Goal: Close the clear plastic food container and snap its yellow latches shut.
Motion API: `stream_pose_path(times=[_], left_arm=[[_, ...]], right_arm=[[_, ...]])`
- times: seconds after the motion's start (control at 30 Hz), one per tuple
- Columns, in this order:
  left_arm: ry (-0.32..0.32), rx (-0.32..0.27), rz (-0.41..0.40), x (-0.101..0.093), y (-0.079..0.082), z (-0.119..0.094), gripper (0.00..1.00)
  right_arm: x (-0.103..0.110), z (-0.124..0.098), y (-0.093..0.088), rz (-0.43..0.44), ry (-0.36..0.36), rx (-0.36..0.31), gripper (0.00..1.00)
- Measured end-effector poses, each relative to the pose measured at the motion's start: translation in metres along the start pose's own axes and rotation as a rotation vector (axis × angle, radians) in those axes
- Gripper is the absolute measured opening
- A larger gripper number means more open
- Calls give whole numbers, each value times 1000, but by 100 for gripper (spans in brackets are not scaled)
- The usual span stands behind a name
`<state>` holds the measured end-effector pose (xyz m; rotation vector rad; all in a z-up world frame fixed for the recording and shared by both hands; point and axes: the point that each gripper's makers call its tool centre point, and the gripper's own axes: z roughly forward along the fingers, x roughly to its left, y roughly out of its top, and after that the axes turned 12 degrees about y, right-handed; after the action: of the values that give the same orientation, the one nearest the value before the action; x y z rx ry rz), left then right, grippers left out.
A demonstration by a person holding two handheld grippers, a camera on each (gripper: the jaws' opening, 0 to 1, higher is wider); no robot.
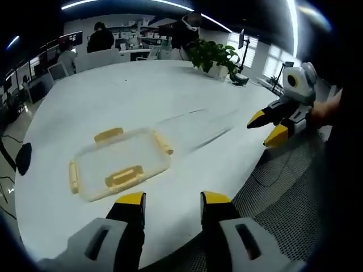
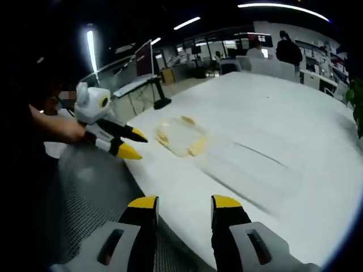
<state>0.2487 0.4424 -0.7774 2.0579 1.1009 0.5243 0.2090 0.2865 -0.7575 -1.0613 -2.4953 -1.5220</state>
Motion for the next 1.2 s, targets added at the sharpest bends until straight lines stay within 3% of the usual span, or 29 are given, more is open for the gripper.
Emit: stream_pose_path(times=[0.23,0.43,0.53,0.63,0.8,1.03,1.2], left_arm=[[-31,-44,-54,2,12,-8,40],[-46,-81,-105,6,22,-20,46],[-55,-105,-132,7,27,-25,46],[-58,-148,-144,9,35,-28,45],[-39,-121,-202,17,36,-26,53],[-51,-157,-188,19,45,-29,54],[-46,-117,-184,24,37,-25,58]], right_arm=[[6,-4,23,-59,11,-68,34],[8,-6,43,-30,39,-159,40],[17,-4,50,45,85,-215,44],[20,0,50,32,88,-201,44],[26,6,55,0,103,-200,47],[23,7,60,-6,103,-187,50],[23,10,60,-2,101,-187,50]])
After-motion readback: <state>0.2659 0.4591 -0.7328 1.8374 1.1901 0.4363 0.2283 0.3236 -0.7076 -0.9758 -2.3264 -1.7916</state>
